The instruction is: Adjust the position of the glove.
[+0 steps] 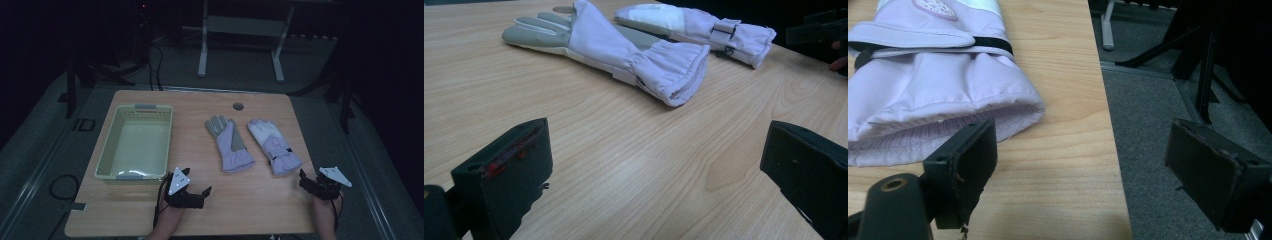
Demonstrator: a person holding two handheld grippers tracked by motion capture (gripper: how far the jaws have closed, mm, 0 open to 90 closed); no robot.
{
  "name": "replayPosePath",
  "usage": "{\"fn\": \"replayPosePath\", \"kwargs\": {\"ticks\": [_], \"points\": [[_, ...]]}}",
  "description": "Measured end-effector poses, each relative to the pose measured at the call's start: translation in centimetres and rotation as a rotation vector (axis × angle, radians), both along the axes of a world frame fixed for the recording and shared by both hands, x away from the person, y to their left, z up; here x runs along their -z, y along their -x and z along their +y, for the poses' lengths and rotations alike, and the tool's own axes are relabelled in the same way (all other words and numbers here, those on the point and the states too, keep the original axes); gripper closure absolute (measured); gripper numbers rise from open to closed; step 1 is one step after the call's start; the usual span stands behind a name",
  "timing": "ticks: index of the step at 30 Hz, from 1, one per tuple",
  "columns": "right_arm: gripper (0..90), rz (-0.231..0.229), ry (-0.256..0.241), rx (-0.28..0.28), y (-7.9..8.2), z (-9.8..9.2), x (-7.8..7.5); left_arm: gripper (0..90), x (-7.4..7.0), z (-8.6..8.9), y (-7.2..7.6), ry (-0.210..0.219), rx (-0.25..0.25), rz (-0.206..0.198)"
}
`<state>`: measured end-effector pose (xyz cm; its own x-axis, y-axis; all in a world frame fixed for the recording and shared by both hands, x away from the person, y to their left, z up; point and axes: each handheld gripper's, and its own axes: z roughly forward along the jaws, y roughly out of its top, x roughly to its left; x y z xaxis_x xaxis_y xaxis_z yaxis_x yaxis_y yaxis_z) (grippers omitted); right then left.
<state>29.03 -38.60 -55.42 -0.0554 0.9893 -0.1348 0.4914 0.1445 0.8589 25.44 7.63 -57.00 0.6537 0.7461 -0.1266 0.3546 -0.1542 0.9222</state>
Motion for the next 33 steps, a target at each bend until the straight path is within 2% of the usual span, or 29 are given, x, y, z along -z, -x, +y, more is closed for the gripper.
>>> {"fn": "replayPosePath", "kwargs": {"ticks": [14, 18, 19, 24, 25, 26, 27, 28, 29, 30, 31, 33], "points": [[13.5, 0.01, -0.003, 0.011, 0.0, -0.1, 0.0, 0.6, 0.0, -0.1, 0.1, -0.008, 0.002, -0.003], [12.8, 0.032, -0.021, 0.007, -0.4, -0.4, -0.3, 0.6, 0.0, -0.1, 0.1, -0.005, 0.001, 0.0], [12.8, 0.05, -0.03, 0.008, -0.6, -0.6, -0.8, 0.5, 0.0, -0.1, 0.1, -0.006, 0.0, 0.0], [12.7, 0.043, -0.041, 0.006, -0.9, -0.8, -2.3, 0.6, 0.0, -0.1, 0.1, -0.007, 0.002, -0.002], [12.5, 0.042, -0.042, -0.006, -1.1, -0.7, -3.2, 0.6, 0.0, -0.1, 0.1, -0.007, 0.003, -0.002], [12.5, 0.042, -0.042, -0.006, -1.1, -0.7, -3.2, 0.6, 0.0, -0.1, 0.1, -0.007, 0.003, -0.002], [12.3, 0.035, -0.046, -0.02, -1.2, -0.6, -4.2, 0.5, 0.0, -0.1, 0.1, -0.007, 0.004, -0.001], [12.3, 0.035, -0.046, -0.02, -1.2, -0.6, -4.2, 0.6, 0.0, -0.1, 0.1, -0.007, 0.004, -0.001], [12.1, 0.022, -0.05, -0.031, -1.4, -0.4, -5.0, 0.6, 0.0, -0.1, 0.1, -0.007, 0.004, -0.001], [12.1, 0.022, -0.05, -0.031, -1.4, -0.4, -5.0, 0.6, 0.0, -0.1, 0.1, -0.007, 0.004, -0.001], [12.0, 0.01, -0.049, -0.042, -1.5, -0.1, -6.0, 0.6, 0.0, -0.1, 0.1, -0.006, 0.004, 0.0], [12.0, 0.004, -0.053, -0.052, -1.7, 0.0, -6.6, 0.6, 0.0, -0.1, 0.1, -0.006, 0.003, 0.0]]}}
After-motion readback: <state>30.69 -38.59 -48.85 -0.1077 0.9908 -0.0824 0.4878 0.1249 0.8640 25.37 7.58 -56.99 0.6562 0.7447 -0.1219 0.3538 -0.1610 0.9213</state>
